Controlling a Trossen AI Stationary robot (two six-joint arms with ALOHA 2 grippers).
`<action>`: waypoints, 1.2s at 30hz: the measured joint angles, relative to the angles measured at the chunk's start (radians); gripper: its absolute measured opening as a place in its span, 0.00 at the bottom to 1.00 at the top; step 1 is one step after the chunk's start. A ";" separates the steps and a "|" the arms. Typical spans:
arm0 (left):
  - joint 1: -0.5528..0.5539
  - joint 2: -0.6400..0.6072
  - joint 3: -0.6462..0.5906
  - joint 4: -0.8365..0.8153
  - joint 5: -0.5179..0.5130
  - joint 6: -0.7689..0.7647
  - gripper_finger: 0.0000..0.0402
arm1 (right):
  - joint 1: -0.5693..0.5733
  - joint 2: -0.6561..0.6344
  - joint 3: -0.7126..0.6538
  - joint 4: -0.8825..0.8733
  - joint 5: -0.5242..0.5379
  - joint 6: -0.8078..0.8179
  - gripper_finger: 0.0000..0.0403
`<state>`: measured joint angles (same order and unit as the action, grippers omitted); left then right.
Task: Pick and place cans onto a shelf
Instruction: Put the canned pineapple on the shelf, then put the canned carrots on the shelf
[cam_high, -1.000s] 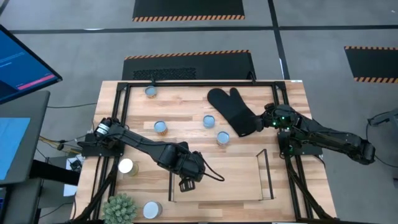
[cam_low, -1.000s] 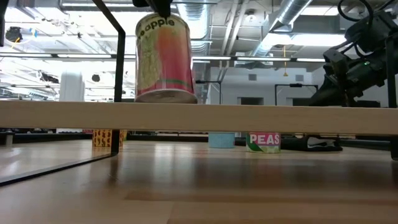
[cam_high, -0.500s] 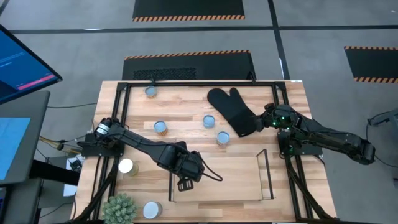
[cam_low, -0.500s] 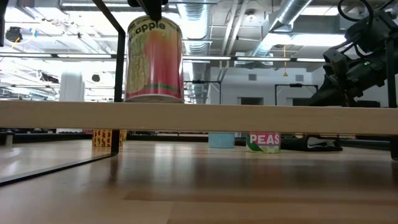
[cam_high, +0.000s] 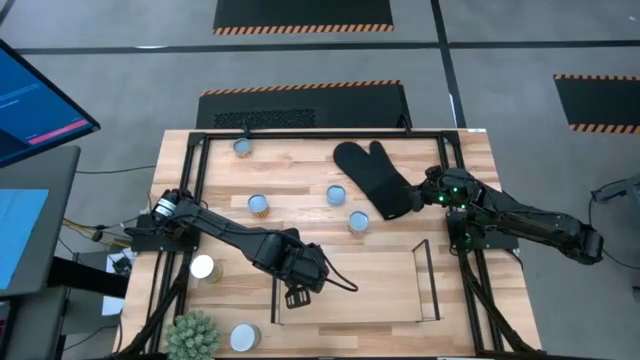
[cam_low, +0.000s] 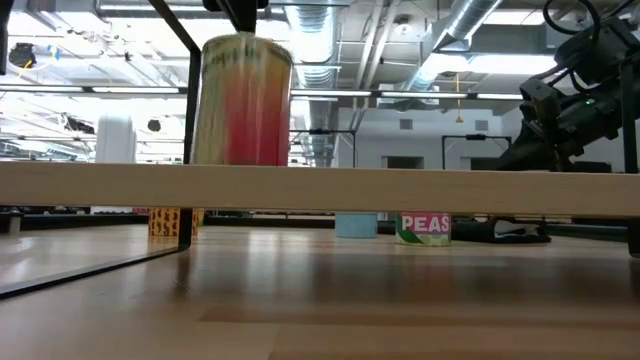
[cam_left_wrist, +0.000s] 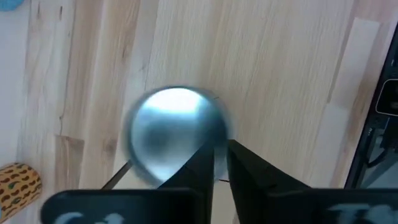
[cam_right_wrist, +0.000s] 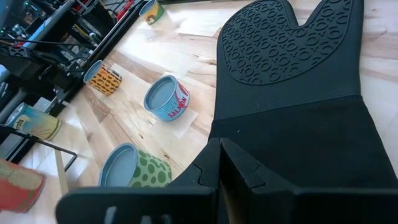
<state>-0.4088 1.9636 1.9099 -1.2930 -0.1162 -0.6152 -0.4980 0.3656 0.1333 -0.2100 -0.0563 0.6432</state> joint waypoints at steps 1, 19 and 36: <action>0.000 0.000 0.000 -0.001 -0.002 -0.001 0.11 | 0.000 0.000 0.000 0.000 0.000 0.000 0.08; 0.016 -0.006 0.166 -0.136 -0.106 -0.063 0.20 | 0.000 0.000 0.000 -0.007 0.000 -0.023 0.08; -0.103 -0.078 0.074 -0.282 -0.115 -0.205 0.20 | 0.000 0.000 0.000 -0.068 -0.052 -0.023 0.08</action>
<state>-0.5113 1.8855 1.9837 -1.5750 -0.2317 -0.8205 -0.4984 0.3656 0.1329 -0.2776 -0.1082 0.6205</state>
